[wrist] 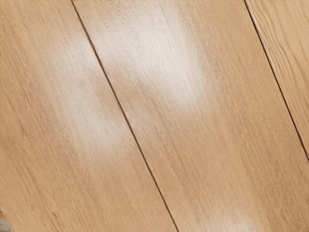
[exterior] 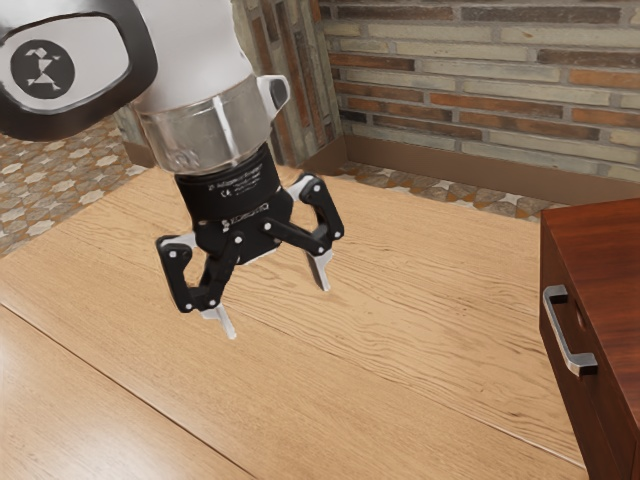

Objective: Pull the drawer handle with one arm to open the drawer

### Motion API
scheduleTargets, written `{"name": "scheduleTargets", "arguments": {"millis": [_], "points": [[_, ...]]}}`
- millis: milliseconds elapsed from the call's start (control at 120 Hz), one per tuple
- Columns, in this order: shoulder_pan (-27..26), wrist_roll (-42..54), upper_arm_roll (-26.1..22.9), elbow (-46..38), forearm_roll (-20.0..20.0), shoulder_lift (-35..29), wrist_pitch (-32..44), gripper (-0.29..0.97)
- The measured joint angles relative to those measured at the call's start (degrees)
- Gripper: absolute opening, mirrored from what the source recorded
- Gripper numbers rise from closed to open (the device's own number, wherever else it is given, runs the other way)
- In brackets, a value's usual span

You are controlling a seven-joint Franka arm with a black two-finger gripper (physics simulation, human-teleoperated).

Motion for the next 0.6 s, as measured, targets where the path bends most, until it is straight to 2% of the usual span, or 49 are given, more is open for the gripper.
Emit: {"name": "scheduleTargets", "arguments": {"millis": [92,292,425,600], "points": [[-0.2,0.0,0.1,-1.6,0.7,1.7,1.2,0.68],[-0.3,0.1,-0.2,-1.3,1.3,10.0,5.9,0.68],[0.1,0.8,-1.3,-1.0,1.2,14.3,11.3,0.68],[-0.7,2.3,-1.7,-0.8,0.7,17.0,19.1,0.68]]}}
